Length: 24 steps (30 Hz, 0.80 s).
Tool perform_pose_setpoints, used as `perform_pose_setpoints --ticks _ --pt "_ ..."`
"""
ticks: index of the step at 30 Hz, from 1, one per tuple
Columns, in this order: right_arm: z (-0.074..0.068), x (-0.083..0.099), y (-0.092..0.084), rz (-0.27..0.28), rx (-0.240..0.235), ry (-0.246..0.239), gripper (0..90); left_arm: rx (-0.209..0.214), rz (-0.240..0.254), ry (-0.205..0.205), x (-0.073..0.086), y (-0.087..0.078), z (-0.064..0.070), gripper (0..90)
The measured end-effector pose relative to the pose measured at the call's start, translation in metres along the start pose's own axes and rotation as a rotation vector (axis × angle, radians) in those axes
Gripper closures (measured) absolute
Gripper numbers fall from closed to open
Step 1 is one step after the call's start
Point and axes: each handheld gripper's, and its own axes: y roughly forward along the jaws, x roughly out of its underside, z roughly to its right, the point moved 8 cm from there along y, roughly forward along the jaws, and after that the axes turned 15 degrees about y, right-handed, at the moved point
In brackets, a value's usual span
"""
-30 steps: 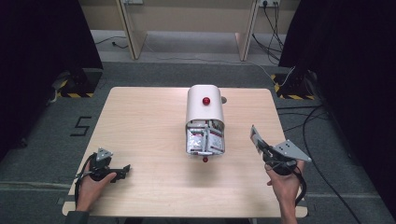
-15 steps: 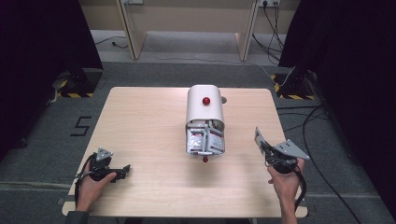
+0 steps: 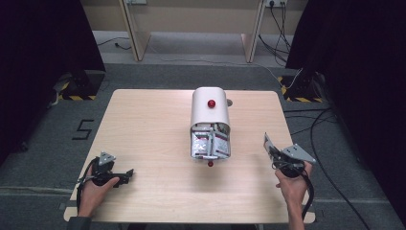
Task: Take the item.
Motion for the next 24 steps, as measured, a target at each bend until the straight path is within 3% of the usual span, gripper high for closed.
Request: perform_pose_setpoints --ticks 14,24 --pt "0.009 0.011 0.013 -0.030 0.046 -0.029 89.5 0.000 0.000 0.000 0.000 0.000 0.000 0.0" --pt "0.016 0.015 0.020 -0.042 0.060 -0.020 89.5 0.000 0.000 0.000 0.000 0.000 0.000 0.0"
